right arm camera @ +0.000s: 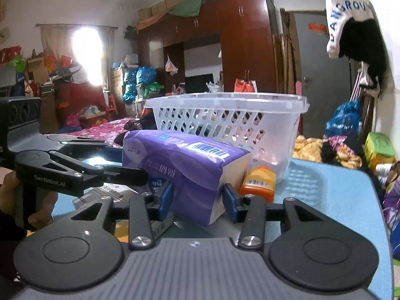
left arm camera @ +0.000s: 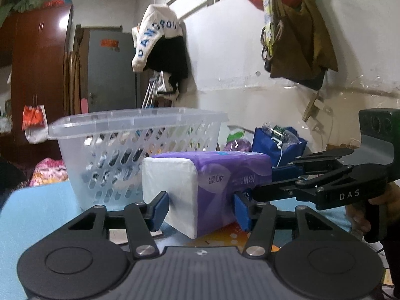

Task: Organize objects
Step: 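Grasp the purple tissue pack with the right gripper, then carry the tissue pack into the basket and open the right gripper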

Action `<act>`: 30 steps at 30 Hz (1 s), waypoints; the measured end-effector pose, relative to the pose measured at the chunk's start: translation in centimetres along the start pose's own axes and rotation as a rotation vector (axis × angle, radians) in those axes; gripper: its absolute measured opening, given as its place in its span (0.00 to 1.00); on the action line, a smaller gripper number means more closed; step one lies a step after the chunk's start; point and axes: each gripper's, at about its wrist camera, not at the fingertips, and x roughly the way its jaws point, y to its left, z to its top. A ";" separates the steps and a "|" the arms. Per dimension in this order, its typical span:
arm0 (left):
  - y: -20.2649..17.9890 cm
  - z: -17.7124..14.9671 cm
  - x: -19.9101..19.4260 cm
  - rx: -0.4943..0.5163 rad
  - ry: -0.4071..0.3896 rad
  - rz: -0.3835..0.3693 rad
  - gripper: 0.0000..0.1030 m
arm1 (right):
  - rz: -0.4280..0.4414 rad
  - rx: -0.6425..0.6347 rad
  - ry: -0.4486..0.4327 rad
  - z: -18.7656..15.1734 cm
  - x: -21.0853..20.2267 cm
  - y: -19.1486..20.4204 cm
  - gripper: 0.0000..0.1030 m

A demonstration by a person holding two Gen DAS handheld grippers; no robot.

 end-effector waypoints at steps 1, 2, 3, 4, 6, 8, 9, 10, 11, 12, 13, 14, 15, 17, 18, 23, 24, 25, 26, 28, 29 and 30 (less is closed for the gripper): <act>-0.1 0.0 -0.3 0.002 -0.013 0.000 0.57 | -0.006 -0.009 -0.012 0.1 -0.2 0.3 0.46; 0.0 0.0 -0.6 0.002 -0.026 -0.002 0.57 | -0.009 -0.016 -0.023 0.2 -0.4 0.5 0.46; -0.2 0.1 -0.9 0.003 -0.038 -0.003 0.57 | -0.013 -0.024 -0.034 0.3 -0.6 0.6 0.46; -0.1 0.1 -1.2 0.004 -0.049 -0.004 0.57 | -0.017 -0.033 -0.046 0.5 -0.8 0.8 0.46; -0.3 0.3 -2.0 0.012 -0.075 0.000 0.57 | -0.030 -0.056 -0.068 0.8 -1.0 1.4 0.46; -0.6 0.6 -2.7 0.023 -0.103 0.006 0.56 | -0.042 -0.076 -0.091 1.3 -1.5 1.9 0.46; -0.6 0.8 -3.1 0.026 -0.115 0.007 0.56 | -0.042 -0.080 -0.104 1.5 -1.7 2.1 0.46; -0.7 1.1 -3.5 0.030 -0.128 0.007 0.56 | -0.041 -0.081 -0.115 1.9 -1.9 2.2 0.46; -0.7 1.4 -3.9 0.034 -0.143 0.008 0.56 | -0.041 -0.082 -0.125 2.2 -2.1 2.3 0.46; -0.8 1.8 -4.3 0.040 -0.158 0.010 0.56 | -0.042 -0.089 -0.135 2.5 -2.2 2.4 0.46; -0.9 2.0 -4.6 0.048 -0.168 0.012 0.56 | -0.045 -0.099 -0.143 3.0 -2.3 2.6 0.46; -1.0 2.5 -4.9 0.056 -0.181 0.016 0.56 | -0.048 -0.109 -0.151 3.4 -2.4 2.7 0.46; -1.1 3.0 -5.0 0.062 -0.191 0.018 0.56 | -0.052 -0.118 -0.158 4.1 -2.4 2.8 0.46; -1.1 4.0 -5.4 0.079 -0.211 0.021 0.56 | -0.056 -0.136 -0.172 5.0 -2.5 2.9 0.46; -0.9 4.5 -5.6 0.083 -0.223 0.021 0.56 | -0.056 -0.141 -0.182 5.6 -2.6 2.9 0.46; -0.7 7.4 -5.8 0.125 -0.267 0.045 0.56 | -0.075 -0.188 -0.212 7.9 -2.2 2.9 0.46; -0.6 8.0 -5.7 0.133 -0.274 0.052 0.55 | -0.070 -0.180 -0.211 8.5 -1.9 2.6 0.46; -0.5 8.7 -5.5 0.140 -0.278 0.058 0.55 | -0.070 -0.181 -0.213 8.8 -1.7 2.5 0.46; -0.4 9.3 -5.2 0.147 -0.278 0.062 0.55 | -0.077 -0.192 -0.218 9.2 -1.5 2.4 0.46; 0.0 10.6 -4.4 0.158 -0.284 0.069 0.55 | -0.094 -0.208 -0.227 10.1 -0.8 1.9 0.46; 0.3 11.4 -3.9 0.158 -0.283 0.070 0.55 | -0.102 -0.212 -0.228 10.3 -0.6 1.8 0.46; 0.7 12.0 -3.3 0.160 -0.282 0.071 0.55 | -0.111 -0.209 -0.226 10.6 -0.2 1.5 0.46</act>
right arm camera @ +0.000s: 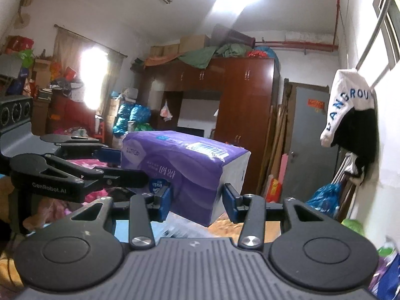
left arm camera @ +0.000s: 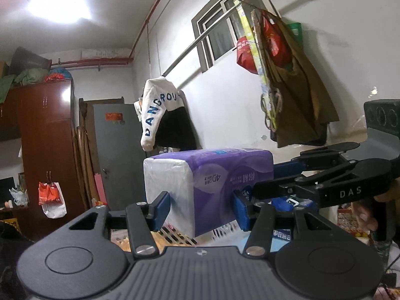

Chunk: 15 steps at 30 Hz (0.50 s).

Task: Organize objects
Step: 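Carry the tissue pack into the basket and open the right gripper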

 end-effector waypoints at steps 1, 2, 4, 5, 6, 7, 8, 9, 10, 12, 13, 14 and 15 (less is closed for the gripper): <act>0.4 0.3 0.8 0.004 0.007 0.000 0.55 | -0.008 -0.001 0.006 0.1 0.6 -0.3 0.46; 0.8 0.6 1.8 0.002 0.012 -0.003 0.55 | -0.014 0.000 0.013 0.2 1.2 -0.7 0.46; 1.7 0.6 3.5 -0.005 0.027 -0.014 0.55 | -0.024 0.009 0.028 0.1 2.4 -1.6 0.46; 2.1 0.4 4.4 -0.010 0.033 -0.020 0.55 | -0.026 0.019 0.040 -0.1 2.9 -1.9 0.46; 2.5 0.2 5.2 -0.022 0.042 -0.027 0.55 | -0.031 0.022 0.049 -0.5 3.4 -2.2 0.46; 2.9 -0.1 6.1 -0.034 0.056 -0.031 0.55 | -0.037 0.023 0.062 -0.8 4.0 -2.4 0.46; 3.1 -0.5 6.8 -0.038 0.069 -0.032 0.55 | -0.042 0.028 0.073 -1.1 4.3 -2.6 0.46; 3.2 -0.9 7.2 -0.044 0.080 -0.031 0.55 | -0.046 0.036 0.086 -1.4 4.8 -2.8 0.46; 3.4 -1.2 7.9 -0.049 0.095 -0.030 0.55 | -0.049 0.042 0.099 -1.7 5.2 -3.0 0.46; 3.8 -1.8 9.2 -0.065 0.129 -0.029 0.55 | -0.055 0.059 0.124 -2.3 5.8 -3.3 0.46; 4.0 -2.0 10.0 -0.074 0.150 -0.029 0.55 | -0.057 0.068 0.138 -2.6 6.2 -3.5 0.46; 4.3 -2.3 10.6 -0.083 0.168 -0.029 0.55 | -0.059 0.069 0.154 -2.8 6.6 -3.7 0.46; 4.5 -2.7 11.0 -0.090 0.183 -0.028 0.55 | -0.060 0.077 0.165 -2.9 6.9 -3.9 0.46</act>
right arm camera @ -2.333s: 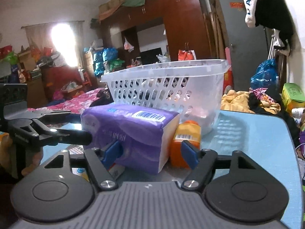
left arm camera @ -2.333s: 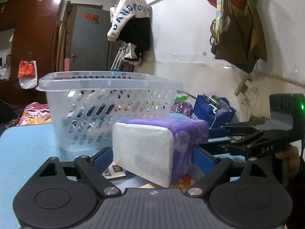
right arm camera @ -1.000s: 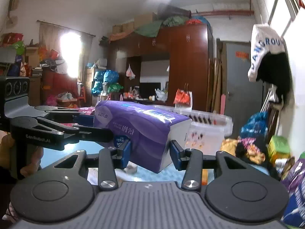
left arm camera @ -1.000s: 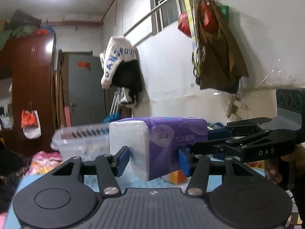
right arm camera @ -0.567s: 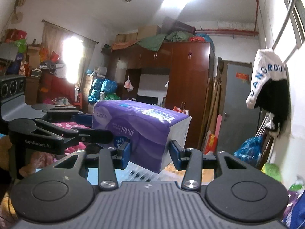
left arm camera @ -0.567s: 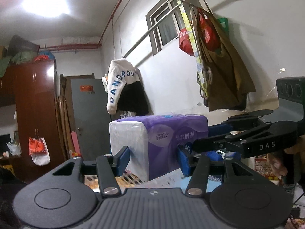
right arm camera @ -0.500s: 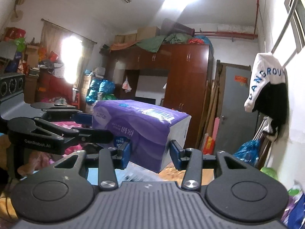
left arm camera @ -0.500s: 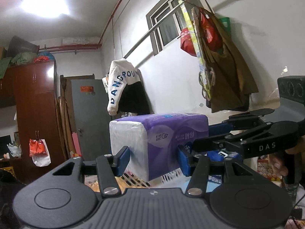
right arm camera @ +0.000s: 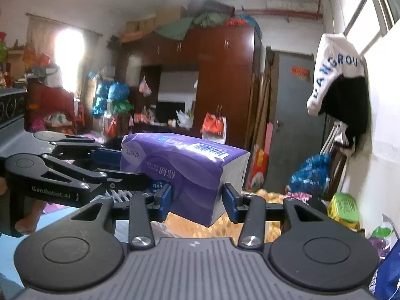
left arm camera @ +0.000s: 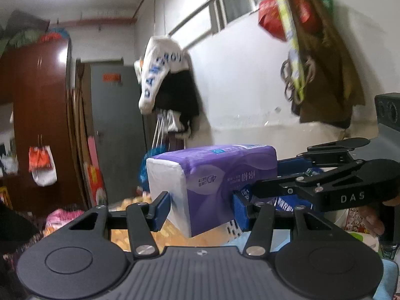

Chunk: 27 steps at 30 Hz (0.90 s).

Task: Organize objects
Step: 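Carry the tissue pack into the basket and open the right gripper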

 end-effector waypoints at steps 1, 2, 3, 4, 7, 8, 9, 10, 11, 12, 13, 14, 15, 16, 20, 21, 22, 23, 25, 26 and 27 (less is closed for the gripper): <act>0.2 -0.1 0.5 -0.005 0.017 0.002 0.55 | -0.001 0.006 0.013 -0.1 0.4 -0.1 0.46; 0.3 -0.2 0.9 -0.011 0.030 0.004 0.55 | -0.002 0.010 0.026 -0.2 0.6 -0.2 0.46; 0.5 -0.3 1.3 -0.017 0.044 0.006 0.55 | -0.004 0.014 0.039 -0.1 0.9 -0.3 0.46; 0.7 -0.5 1.6 -0.022 0.064 0.006 0.55 | -0.005 0.020 0.056 -0.2 1.1 -0.2 0.46; 1.1 -1.0 2.2 -0.035 0.097 0.008 0.55 | -0.003 0.036 0.087 -0.5 1.4 -0.3 0.46; 1.3 -1.1 2.5 -0.043 0.106 0.007 0.55 | -0.002 0.038 0.097 -0.5 1.5 -0.3 0.47; 1.5 -1.2 2.8 -0.053 0.117 0.004 0.55 | -0.003 0.041 0.105 -0.6 1.7 -0.4 0.47; 1.8 -1.4 3.2 -0.064 0.134 0.000 0.55 | -0.006 0.050 0.114 -0.7 1.9 -0.5 0.47; 1.8 -1.5 3.6 -0.075 0.144 0.003 0.55 | -0.007 0.055 0.127 -0.9 2.1 -0.5 0.47; 1.8 -1.5 4.0 -0.079 0.157 0.010 0.55 | -0.009 0.054 0.136 -0.8 2.5 -0.6 0.47; 1.7 -1.6 4.2 -0.074 0.171 0.018 0.55 | -0.009 0.057 0.150 -0.9 2.6 -0.6 0.50; 1.5 -1.7 4.6 -0.069 0.187 0.022 0.55 | -0.014 0.064 0.164 -0.9 2.9 -0.6 0.51; 1.4 -1.7 4.8 -0.065 0.204 0.025 0.55 | -0.023 0.065 0.160 -0.9 2.8 -0.7 0.52; 1.1 -1.8 4.7 -0.055 0.205 0.026 0.55 | -0.044 0.059 0.140 -0.8 2.5 -0.6 0.60; 0.6 -1.5 1.8 -0.033 0.123 0.079 0.83 | -0.118 0.032 0.057 -0.7 -0.5 -0.1 1.00; 0.7 -1.5 0.7 -0.041 0.099 0.083 0.87 | -0.129 0.036 0.048 -0.6 -1.3 -0.1 1.00; 0.7 -1.6 -0.5 -0.053 0.079 0.080 0.87 | -0.126 0.053 0.030 -0.8 -2.6 -0.1 1.00; 0.6 -1.9 -2.1 -0.061 0.068 0.070 0.87 | -0.121 0.076 0.024 -1.0 -3.7 -0.3 1.00; 0.2 -2.7 -4.3 -0.067 0.072 0.069 0.90 | -0.115 0.117 0.019 -1.6 -5.7 -0.5 1.00; -0.1 -3.6 -5.6 -0.072 0.090 0.088 0.91 | -0.106 0.136 0.019 -2.2 -6.7 -0.3 1.00; -0.4 -4.3 -6.4 -0.077 0.106 0.106 0.91 | -0.104 0.163 0.030 -3.0 -7.5 -0.3 1.00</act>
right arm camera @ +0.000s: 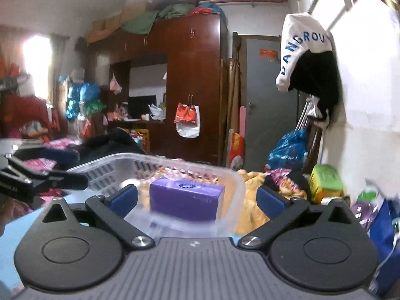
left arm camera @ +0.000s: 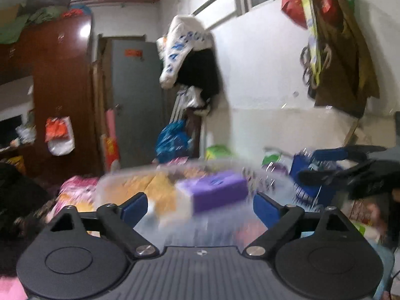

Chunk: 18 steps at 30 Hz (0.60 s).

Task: Organize objects
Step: 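Carry the tissue pack into the basket and open the right gripper, then grasp the KENT pack with the left gripper while the right gripper grasps the orange bottle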

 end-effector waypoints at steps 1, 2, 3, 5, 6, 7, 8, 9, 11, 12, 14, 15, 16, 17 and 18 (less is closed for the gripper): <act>-0.1 -1.4 -0.8 -0.013 0.025 0.021 0.91 | 0.000 0.025 0.013 -0.9 -0.6 0.0 1.00; -0.2 -2.5 -1.4 -0.020 0.044 0.027 0.91 | -0.001 0.044 0.032 -1.8 -1.1 0.0 1.00; -0.2 -3.6 -1.8 -0.030 0.064 0.032 0.91 | -0.002 0.054 0.055 -2.8 -1.1 0.0 1.00; -0.4 -5.6 -2.6 -0.053 0.091 0.047 0.91 | -0.002 0.068 0.076 -4.3 -1.4 0.4 1.00; -0.4 -6.3 -2.8 -0.068 0.100 0.044 0.91 | -0.003 0.072 0.088 -4.7 -1.3 0.6 1.00; -0.2 -7.0 -3.0 -0.090 0.107 0.040 0.91 | -0.005 0.078 0.091 -5.0 -1.2 0.7 1.00; 0.1 -7.5 -3.0 -0.114 0.122 0.038 0.91 | -0.008 0.087 0.094 -5.1 -0.9 0.7 1.00; 0.5 -7.6 -2.5 -0.130 0.140 0.038 0.91 | -0.009 0.088 0.112 -5.2 -0.4 0.9 1.00; 1.0 -7.8 -1.4 -0.144 0.196 0.043 0.91 | -0.013 0.095 0.148 -4.9 0.9 0.7 1.00; 0.9 -7.9 -0.8 -0.142 0.224 0.050 0.91 | -0.015 0.100 0.158 -4.8 1.4 0.6 1.00; 1.0 -8.2 -0.1 -0.142 0.259 0.064 0.91 | -0.014 0.123 0.180 -5.0 2.1 0.3 1.00; 1.0 -8.2 0.2 -0.139 0.272 0.061 0.91 | -0.007 0.140 0.181 -5.1 2.4 0.1 1.00; 0.8 -8.2 0.4 -0.139 0.281 0.053 0.91 | 0.003 0.152 0.183 -5.4 2.5 -0.1 1.00; 0.8 -8.2 0.6 -0.139 0.288 0.042 0.91 | 0.009 0.156 0.190 -5.6 2.7 -0.2 0.97; 0.7 -8.3 0.8 -0.139 0.288 0.037 0.91 | 0.013 0.167 0.204 -5.7 2.9 -0.4 0.88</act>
